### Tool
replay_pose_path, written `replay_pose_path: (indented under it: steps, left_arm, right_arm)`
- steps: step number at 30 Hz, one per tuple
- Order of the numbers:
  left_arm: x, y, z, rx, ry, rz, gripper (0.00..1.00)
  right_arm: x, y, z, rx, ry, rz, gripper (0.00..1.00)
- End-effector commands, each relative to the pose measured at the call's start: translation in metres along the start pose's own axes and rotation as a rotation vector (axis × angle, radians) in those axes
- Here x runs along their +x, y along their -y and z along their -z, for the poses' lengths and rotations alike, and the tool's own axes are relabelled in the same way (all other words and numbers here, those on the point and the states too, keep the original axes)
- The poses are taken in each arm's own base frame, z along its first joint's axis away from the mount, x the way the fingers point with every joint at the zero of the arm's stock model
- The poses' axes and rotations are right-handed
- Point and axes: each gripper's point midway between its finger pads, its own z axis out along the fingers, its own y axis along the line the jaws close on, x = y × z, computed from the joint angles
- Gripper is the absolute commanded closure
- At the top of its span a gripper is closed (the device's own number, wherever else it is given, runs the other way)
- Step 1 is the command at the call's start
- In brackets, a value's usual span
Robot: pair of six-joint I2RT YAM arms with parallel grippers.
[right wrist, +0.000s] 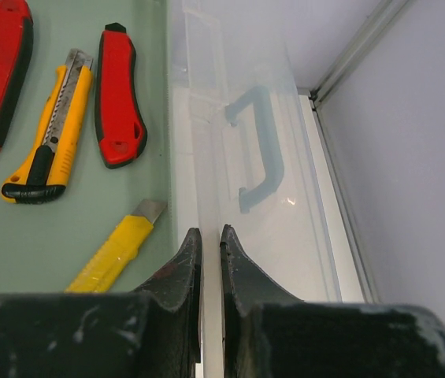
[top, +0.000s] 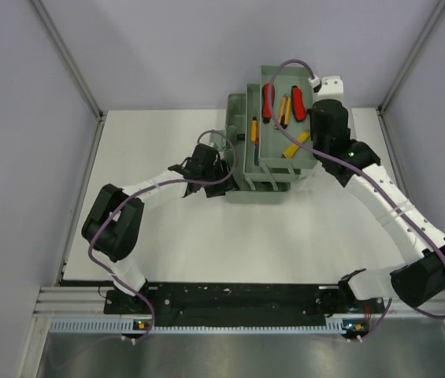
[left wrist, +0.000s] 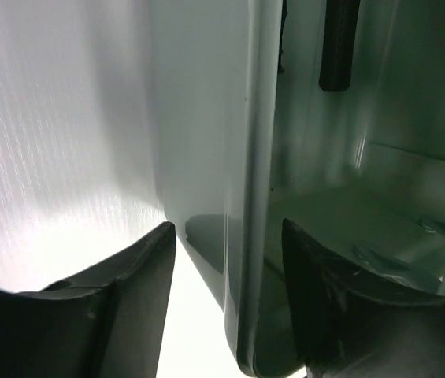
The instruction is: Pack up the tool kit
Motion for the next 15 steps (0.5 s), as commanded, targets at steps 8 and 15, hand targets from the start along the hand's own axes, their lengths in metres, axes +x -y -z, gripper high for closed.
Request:
replay_pose_path:
  steps: [8, 15]
  left_arm:
    - [-0.021, 0.019, 0.04, 0.007, 0.116, -0.062, 0.36]
    - [-0.043, 0.012, 0.078, -0.05, 0.27, -0.055, 0.37]
  right_arm:
    - [-0.027, -0.056, 0.007, -0.04, 0.057, 0.043, 1.0]
    - [-0.032, -0.086, 0.011, -0.071, 0.066, 0.086, 1.0]
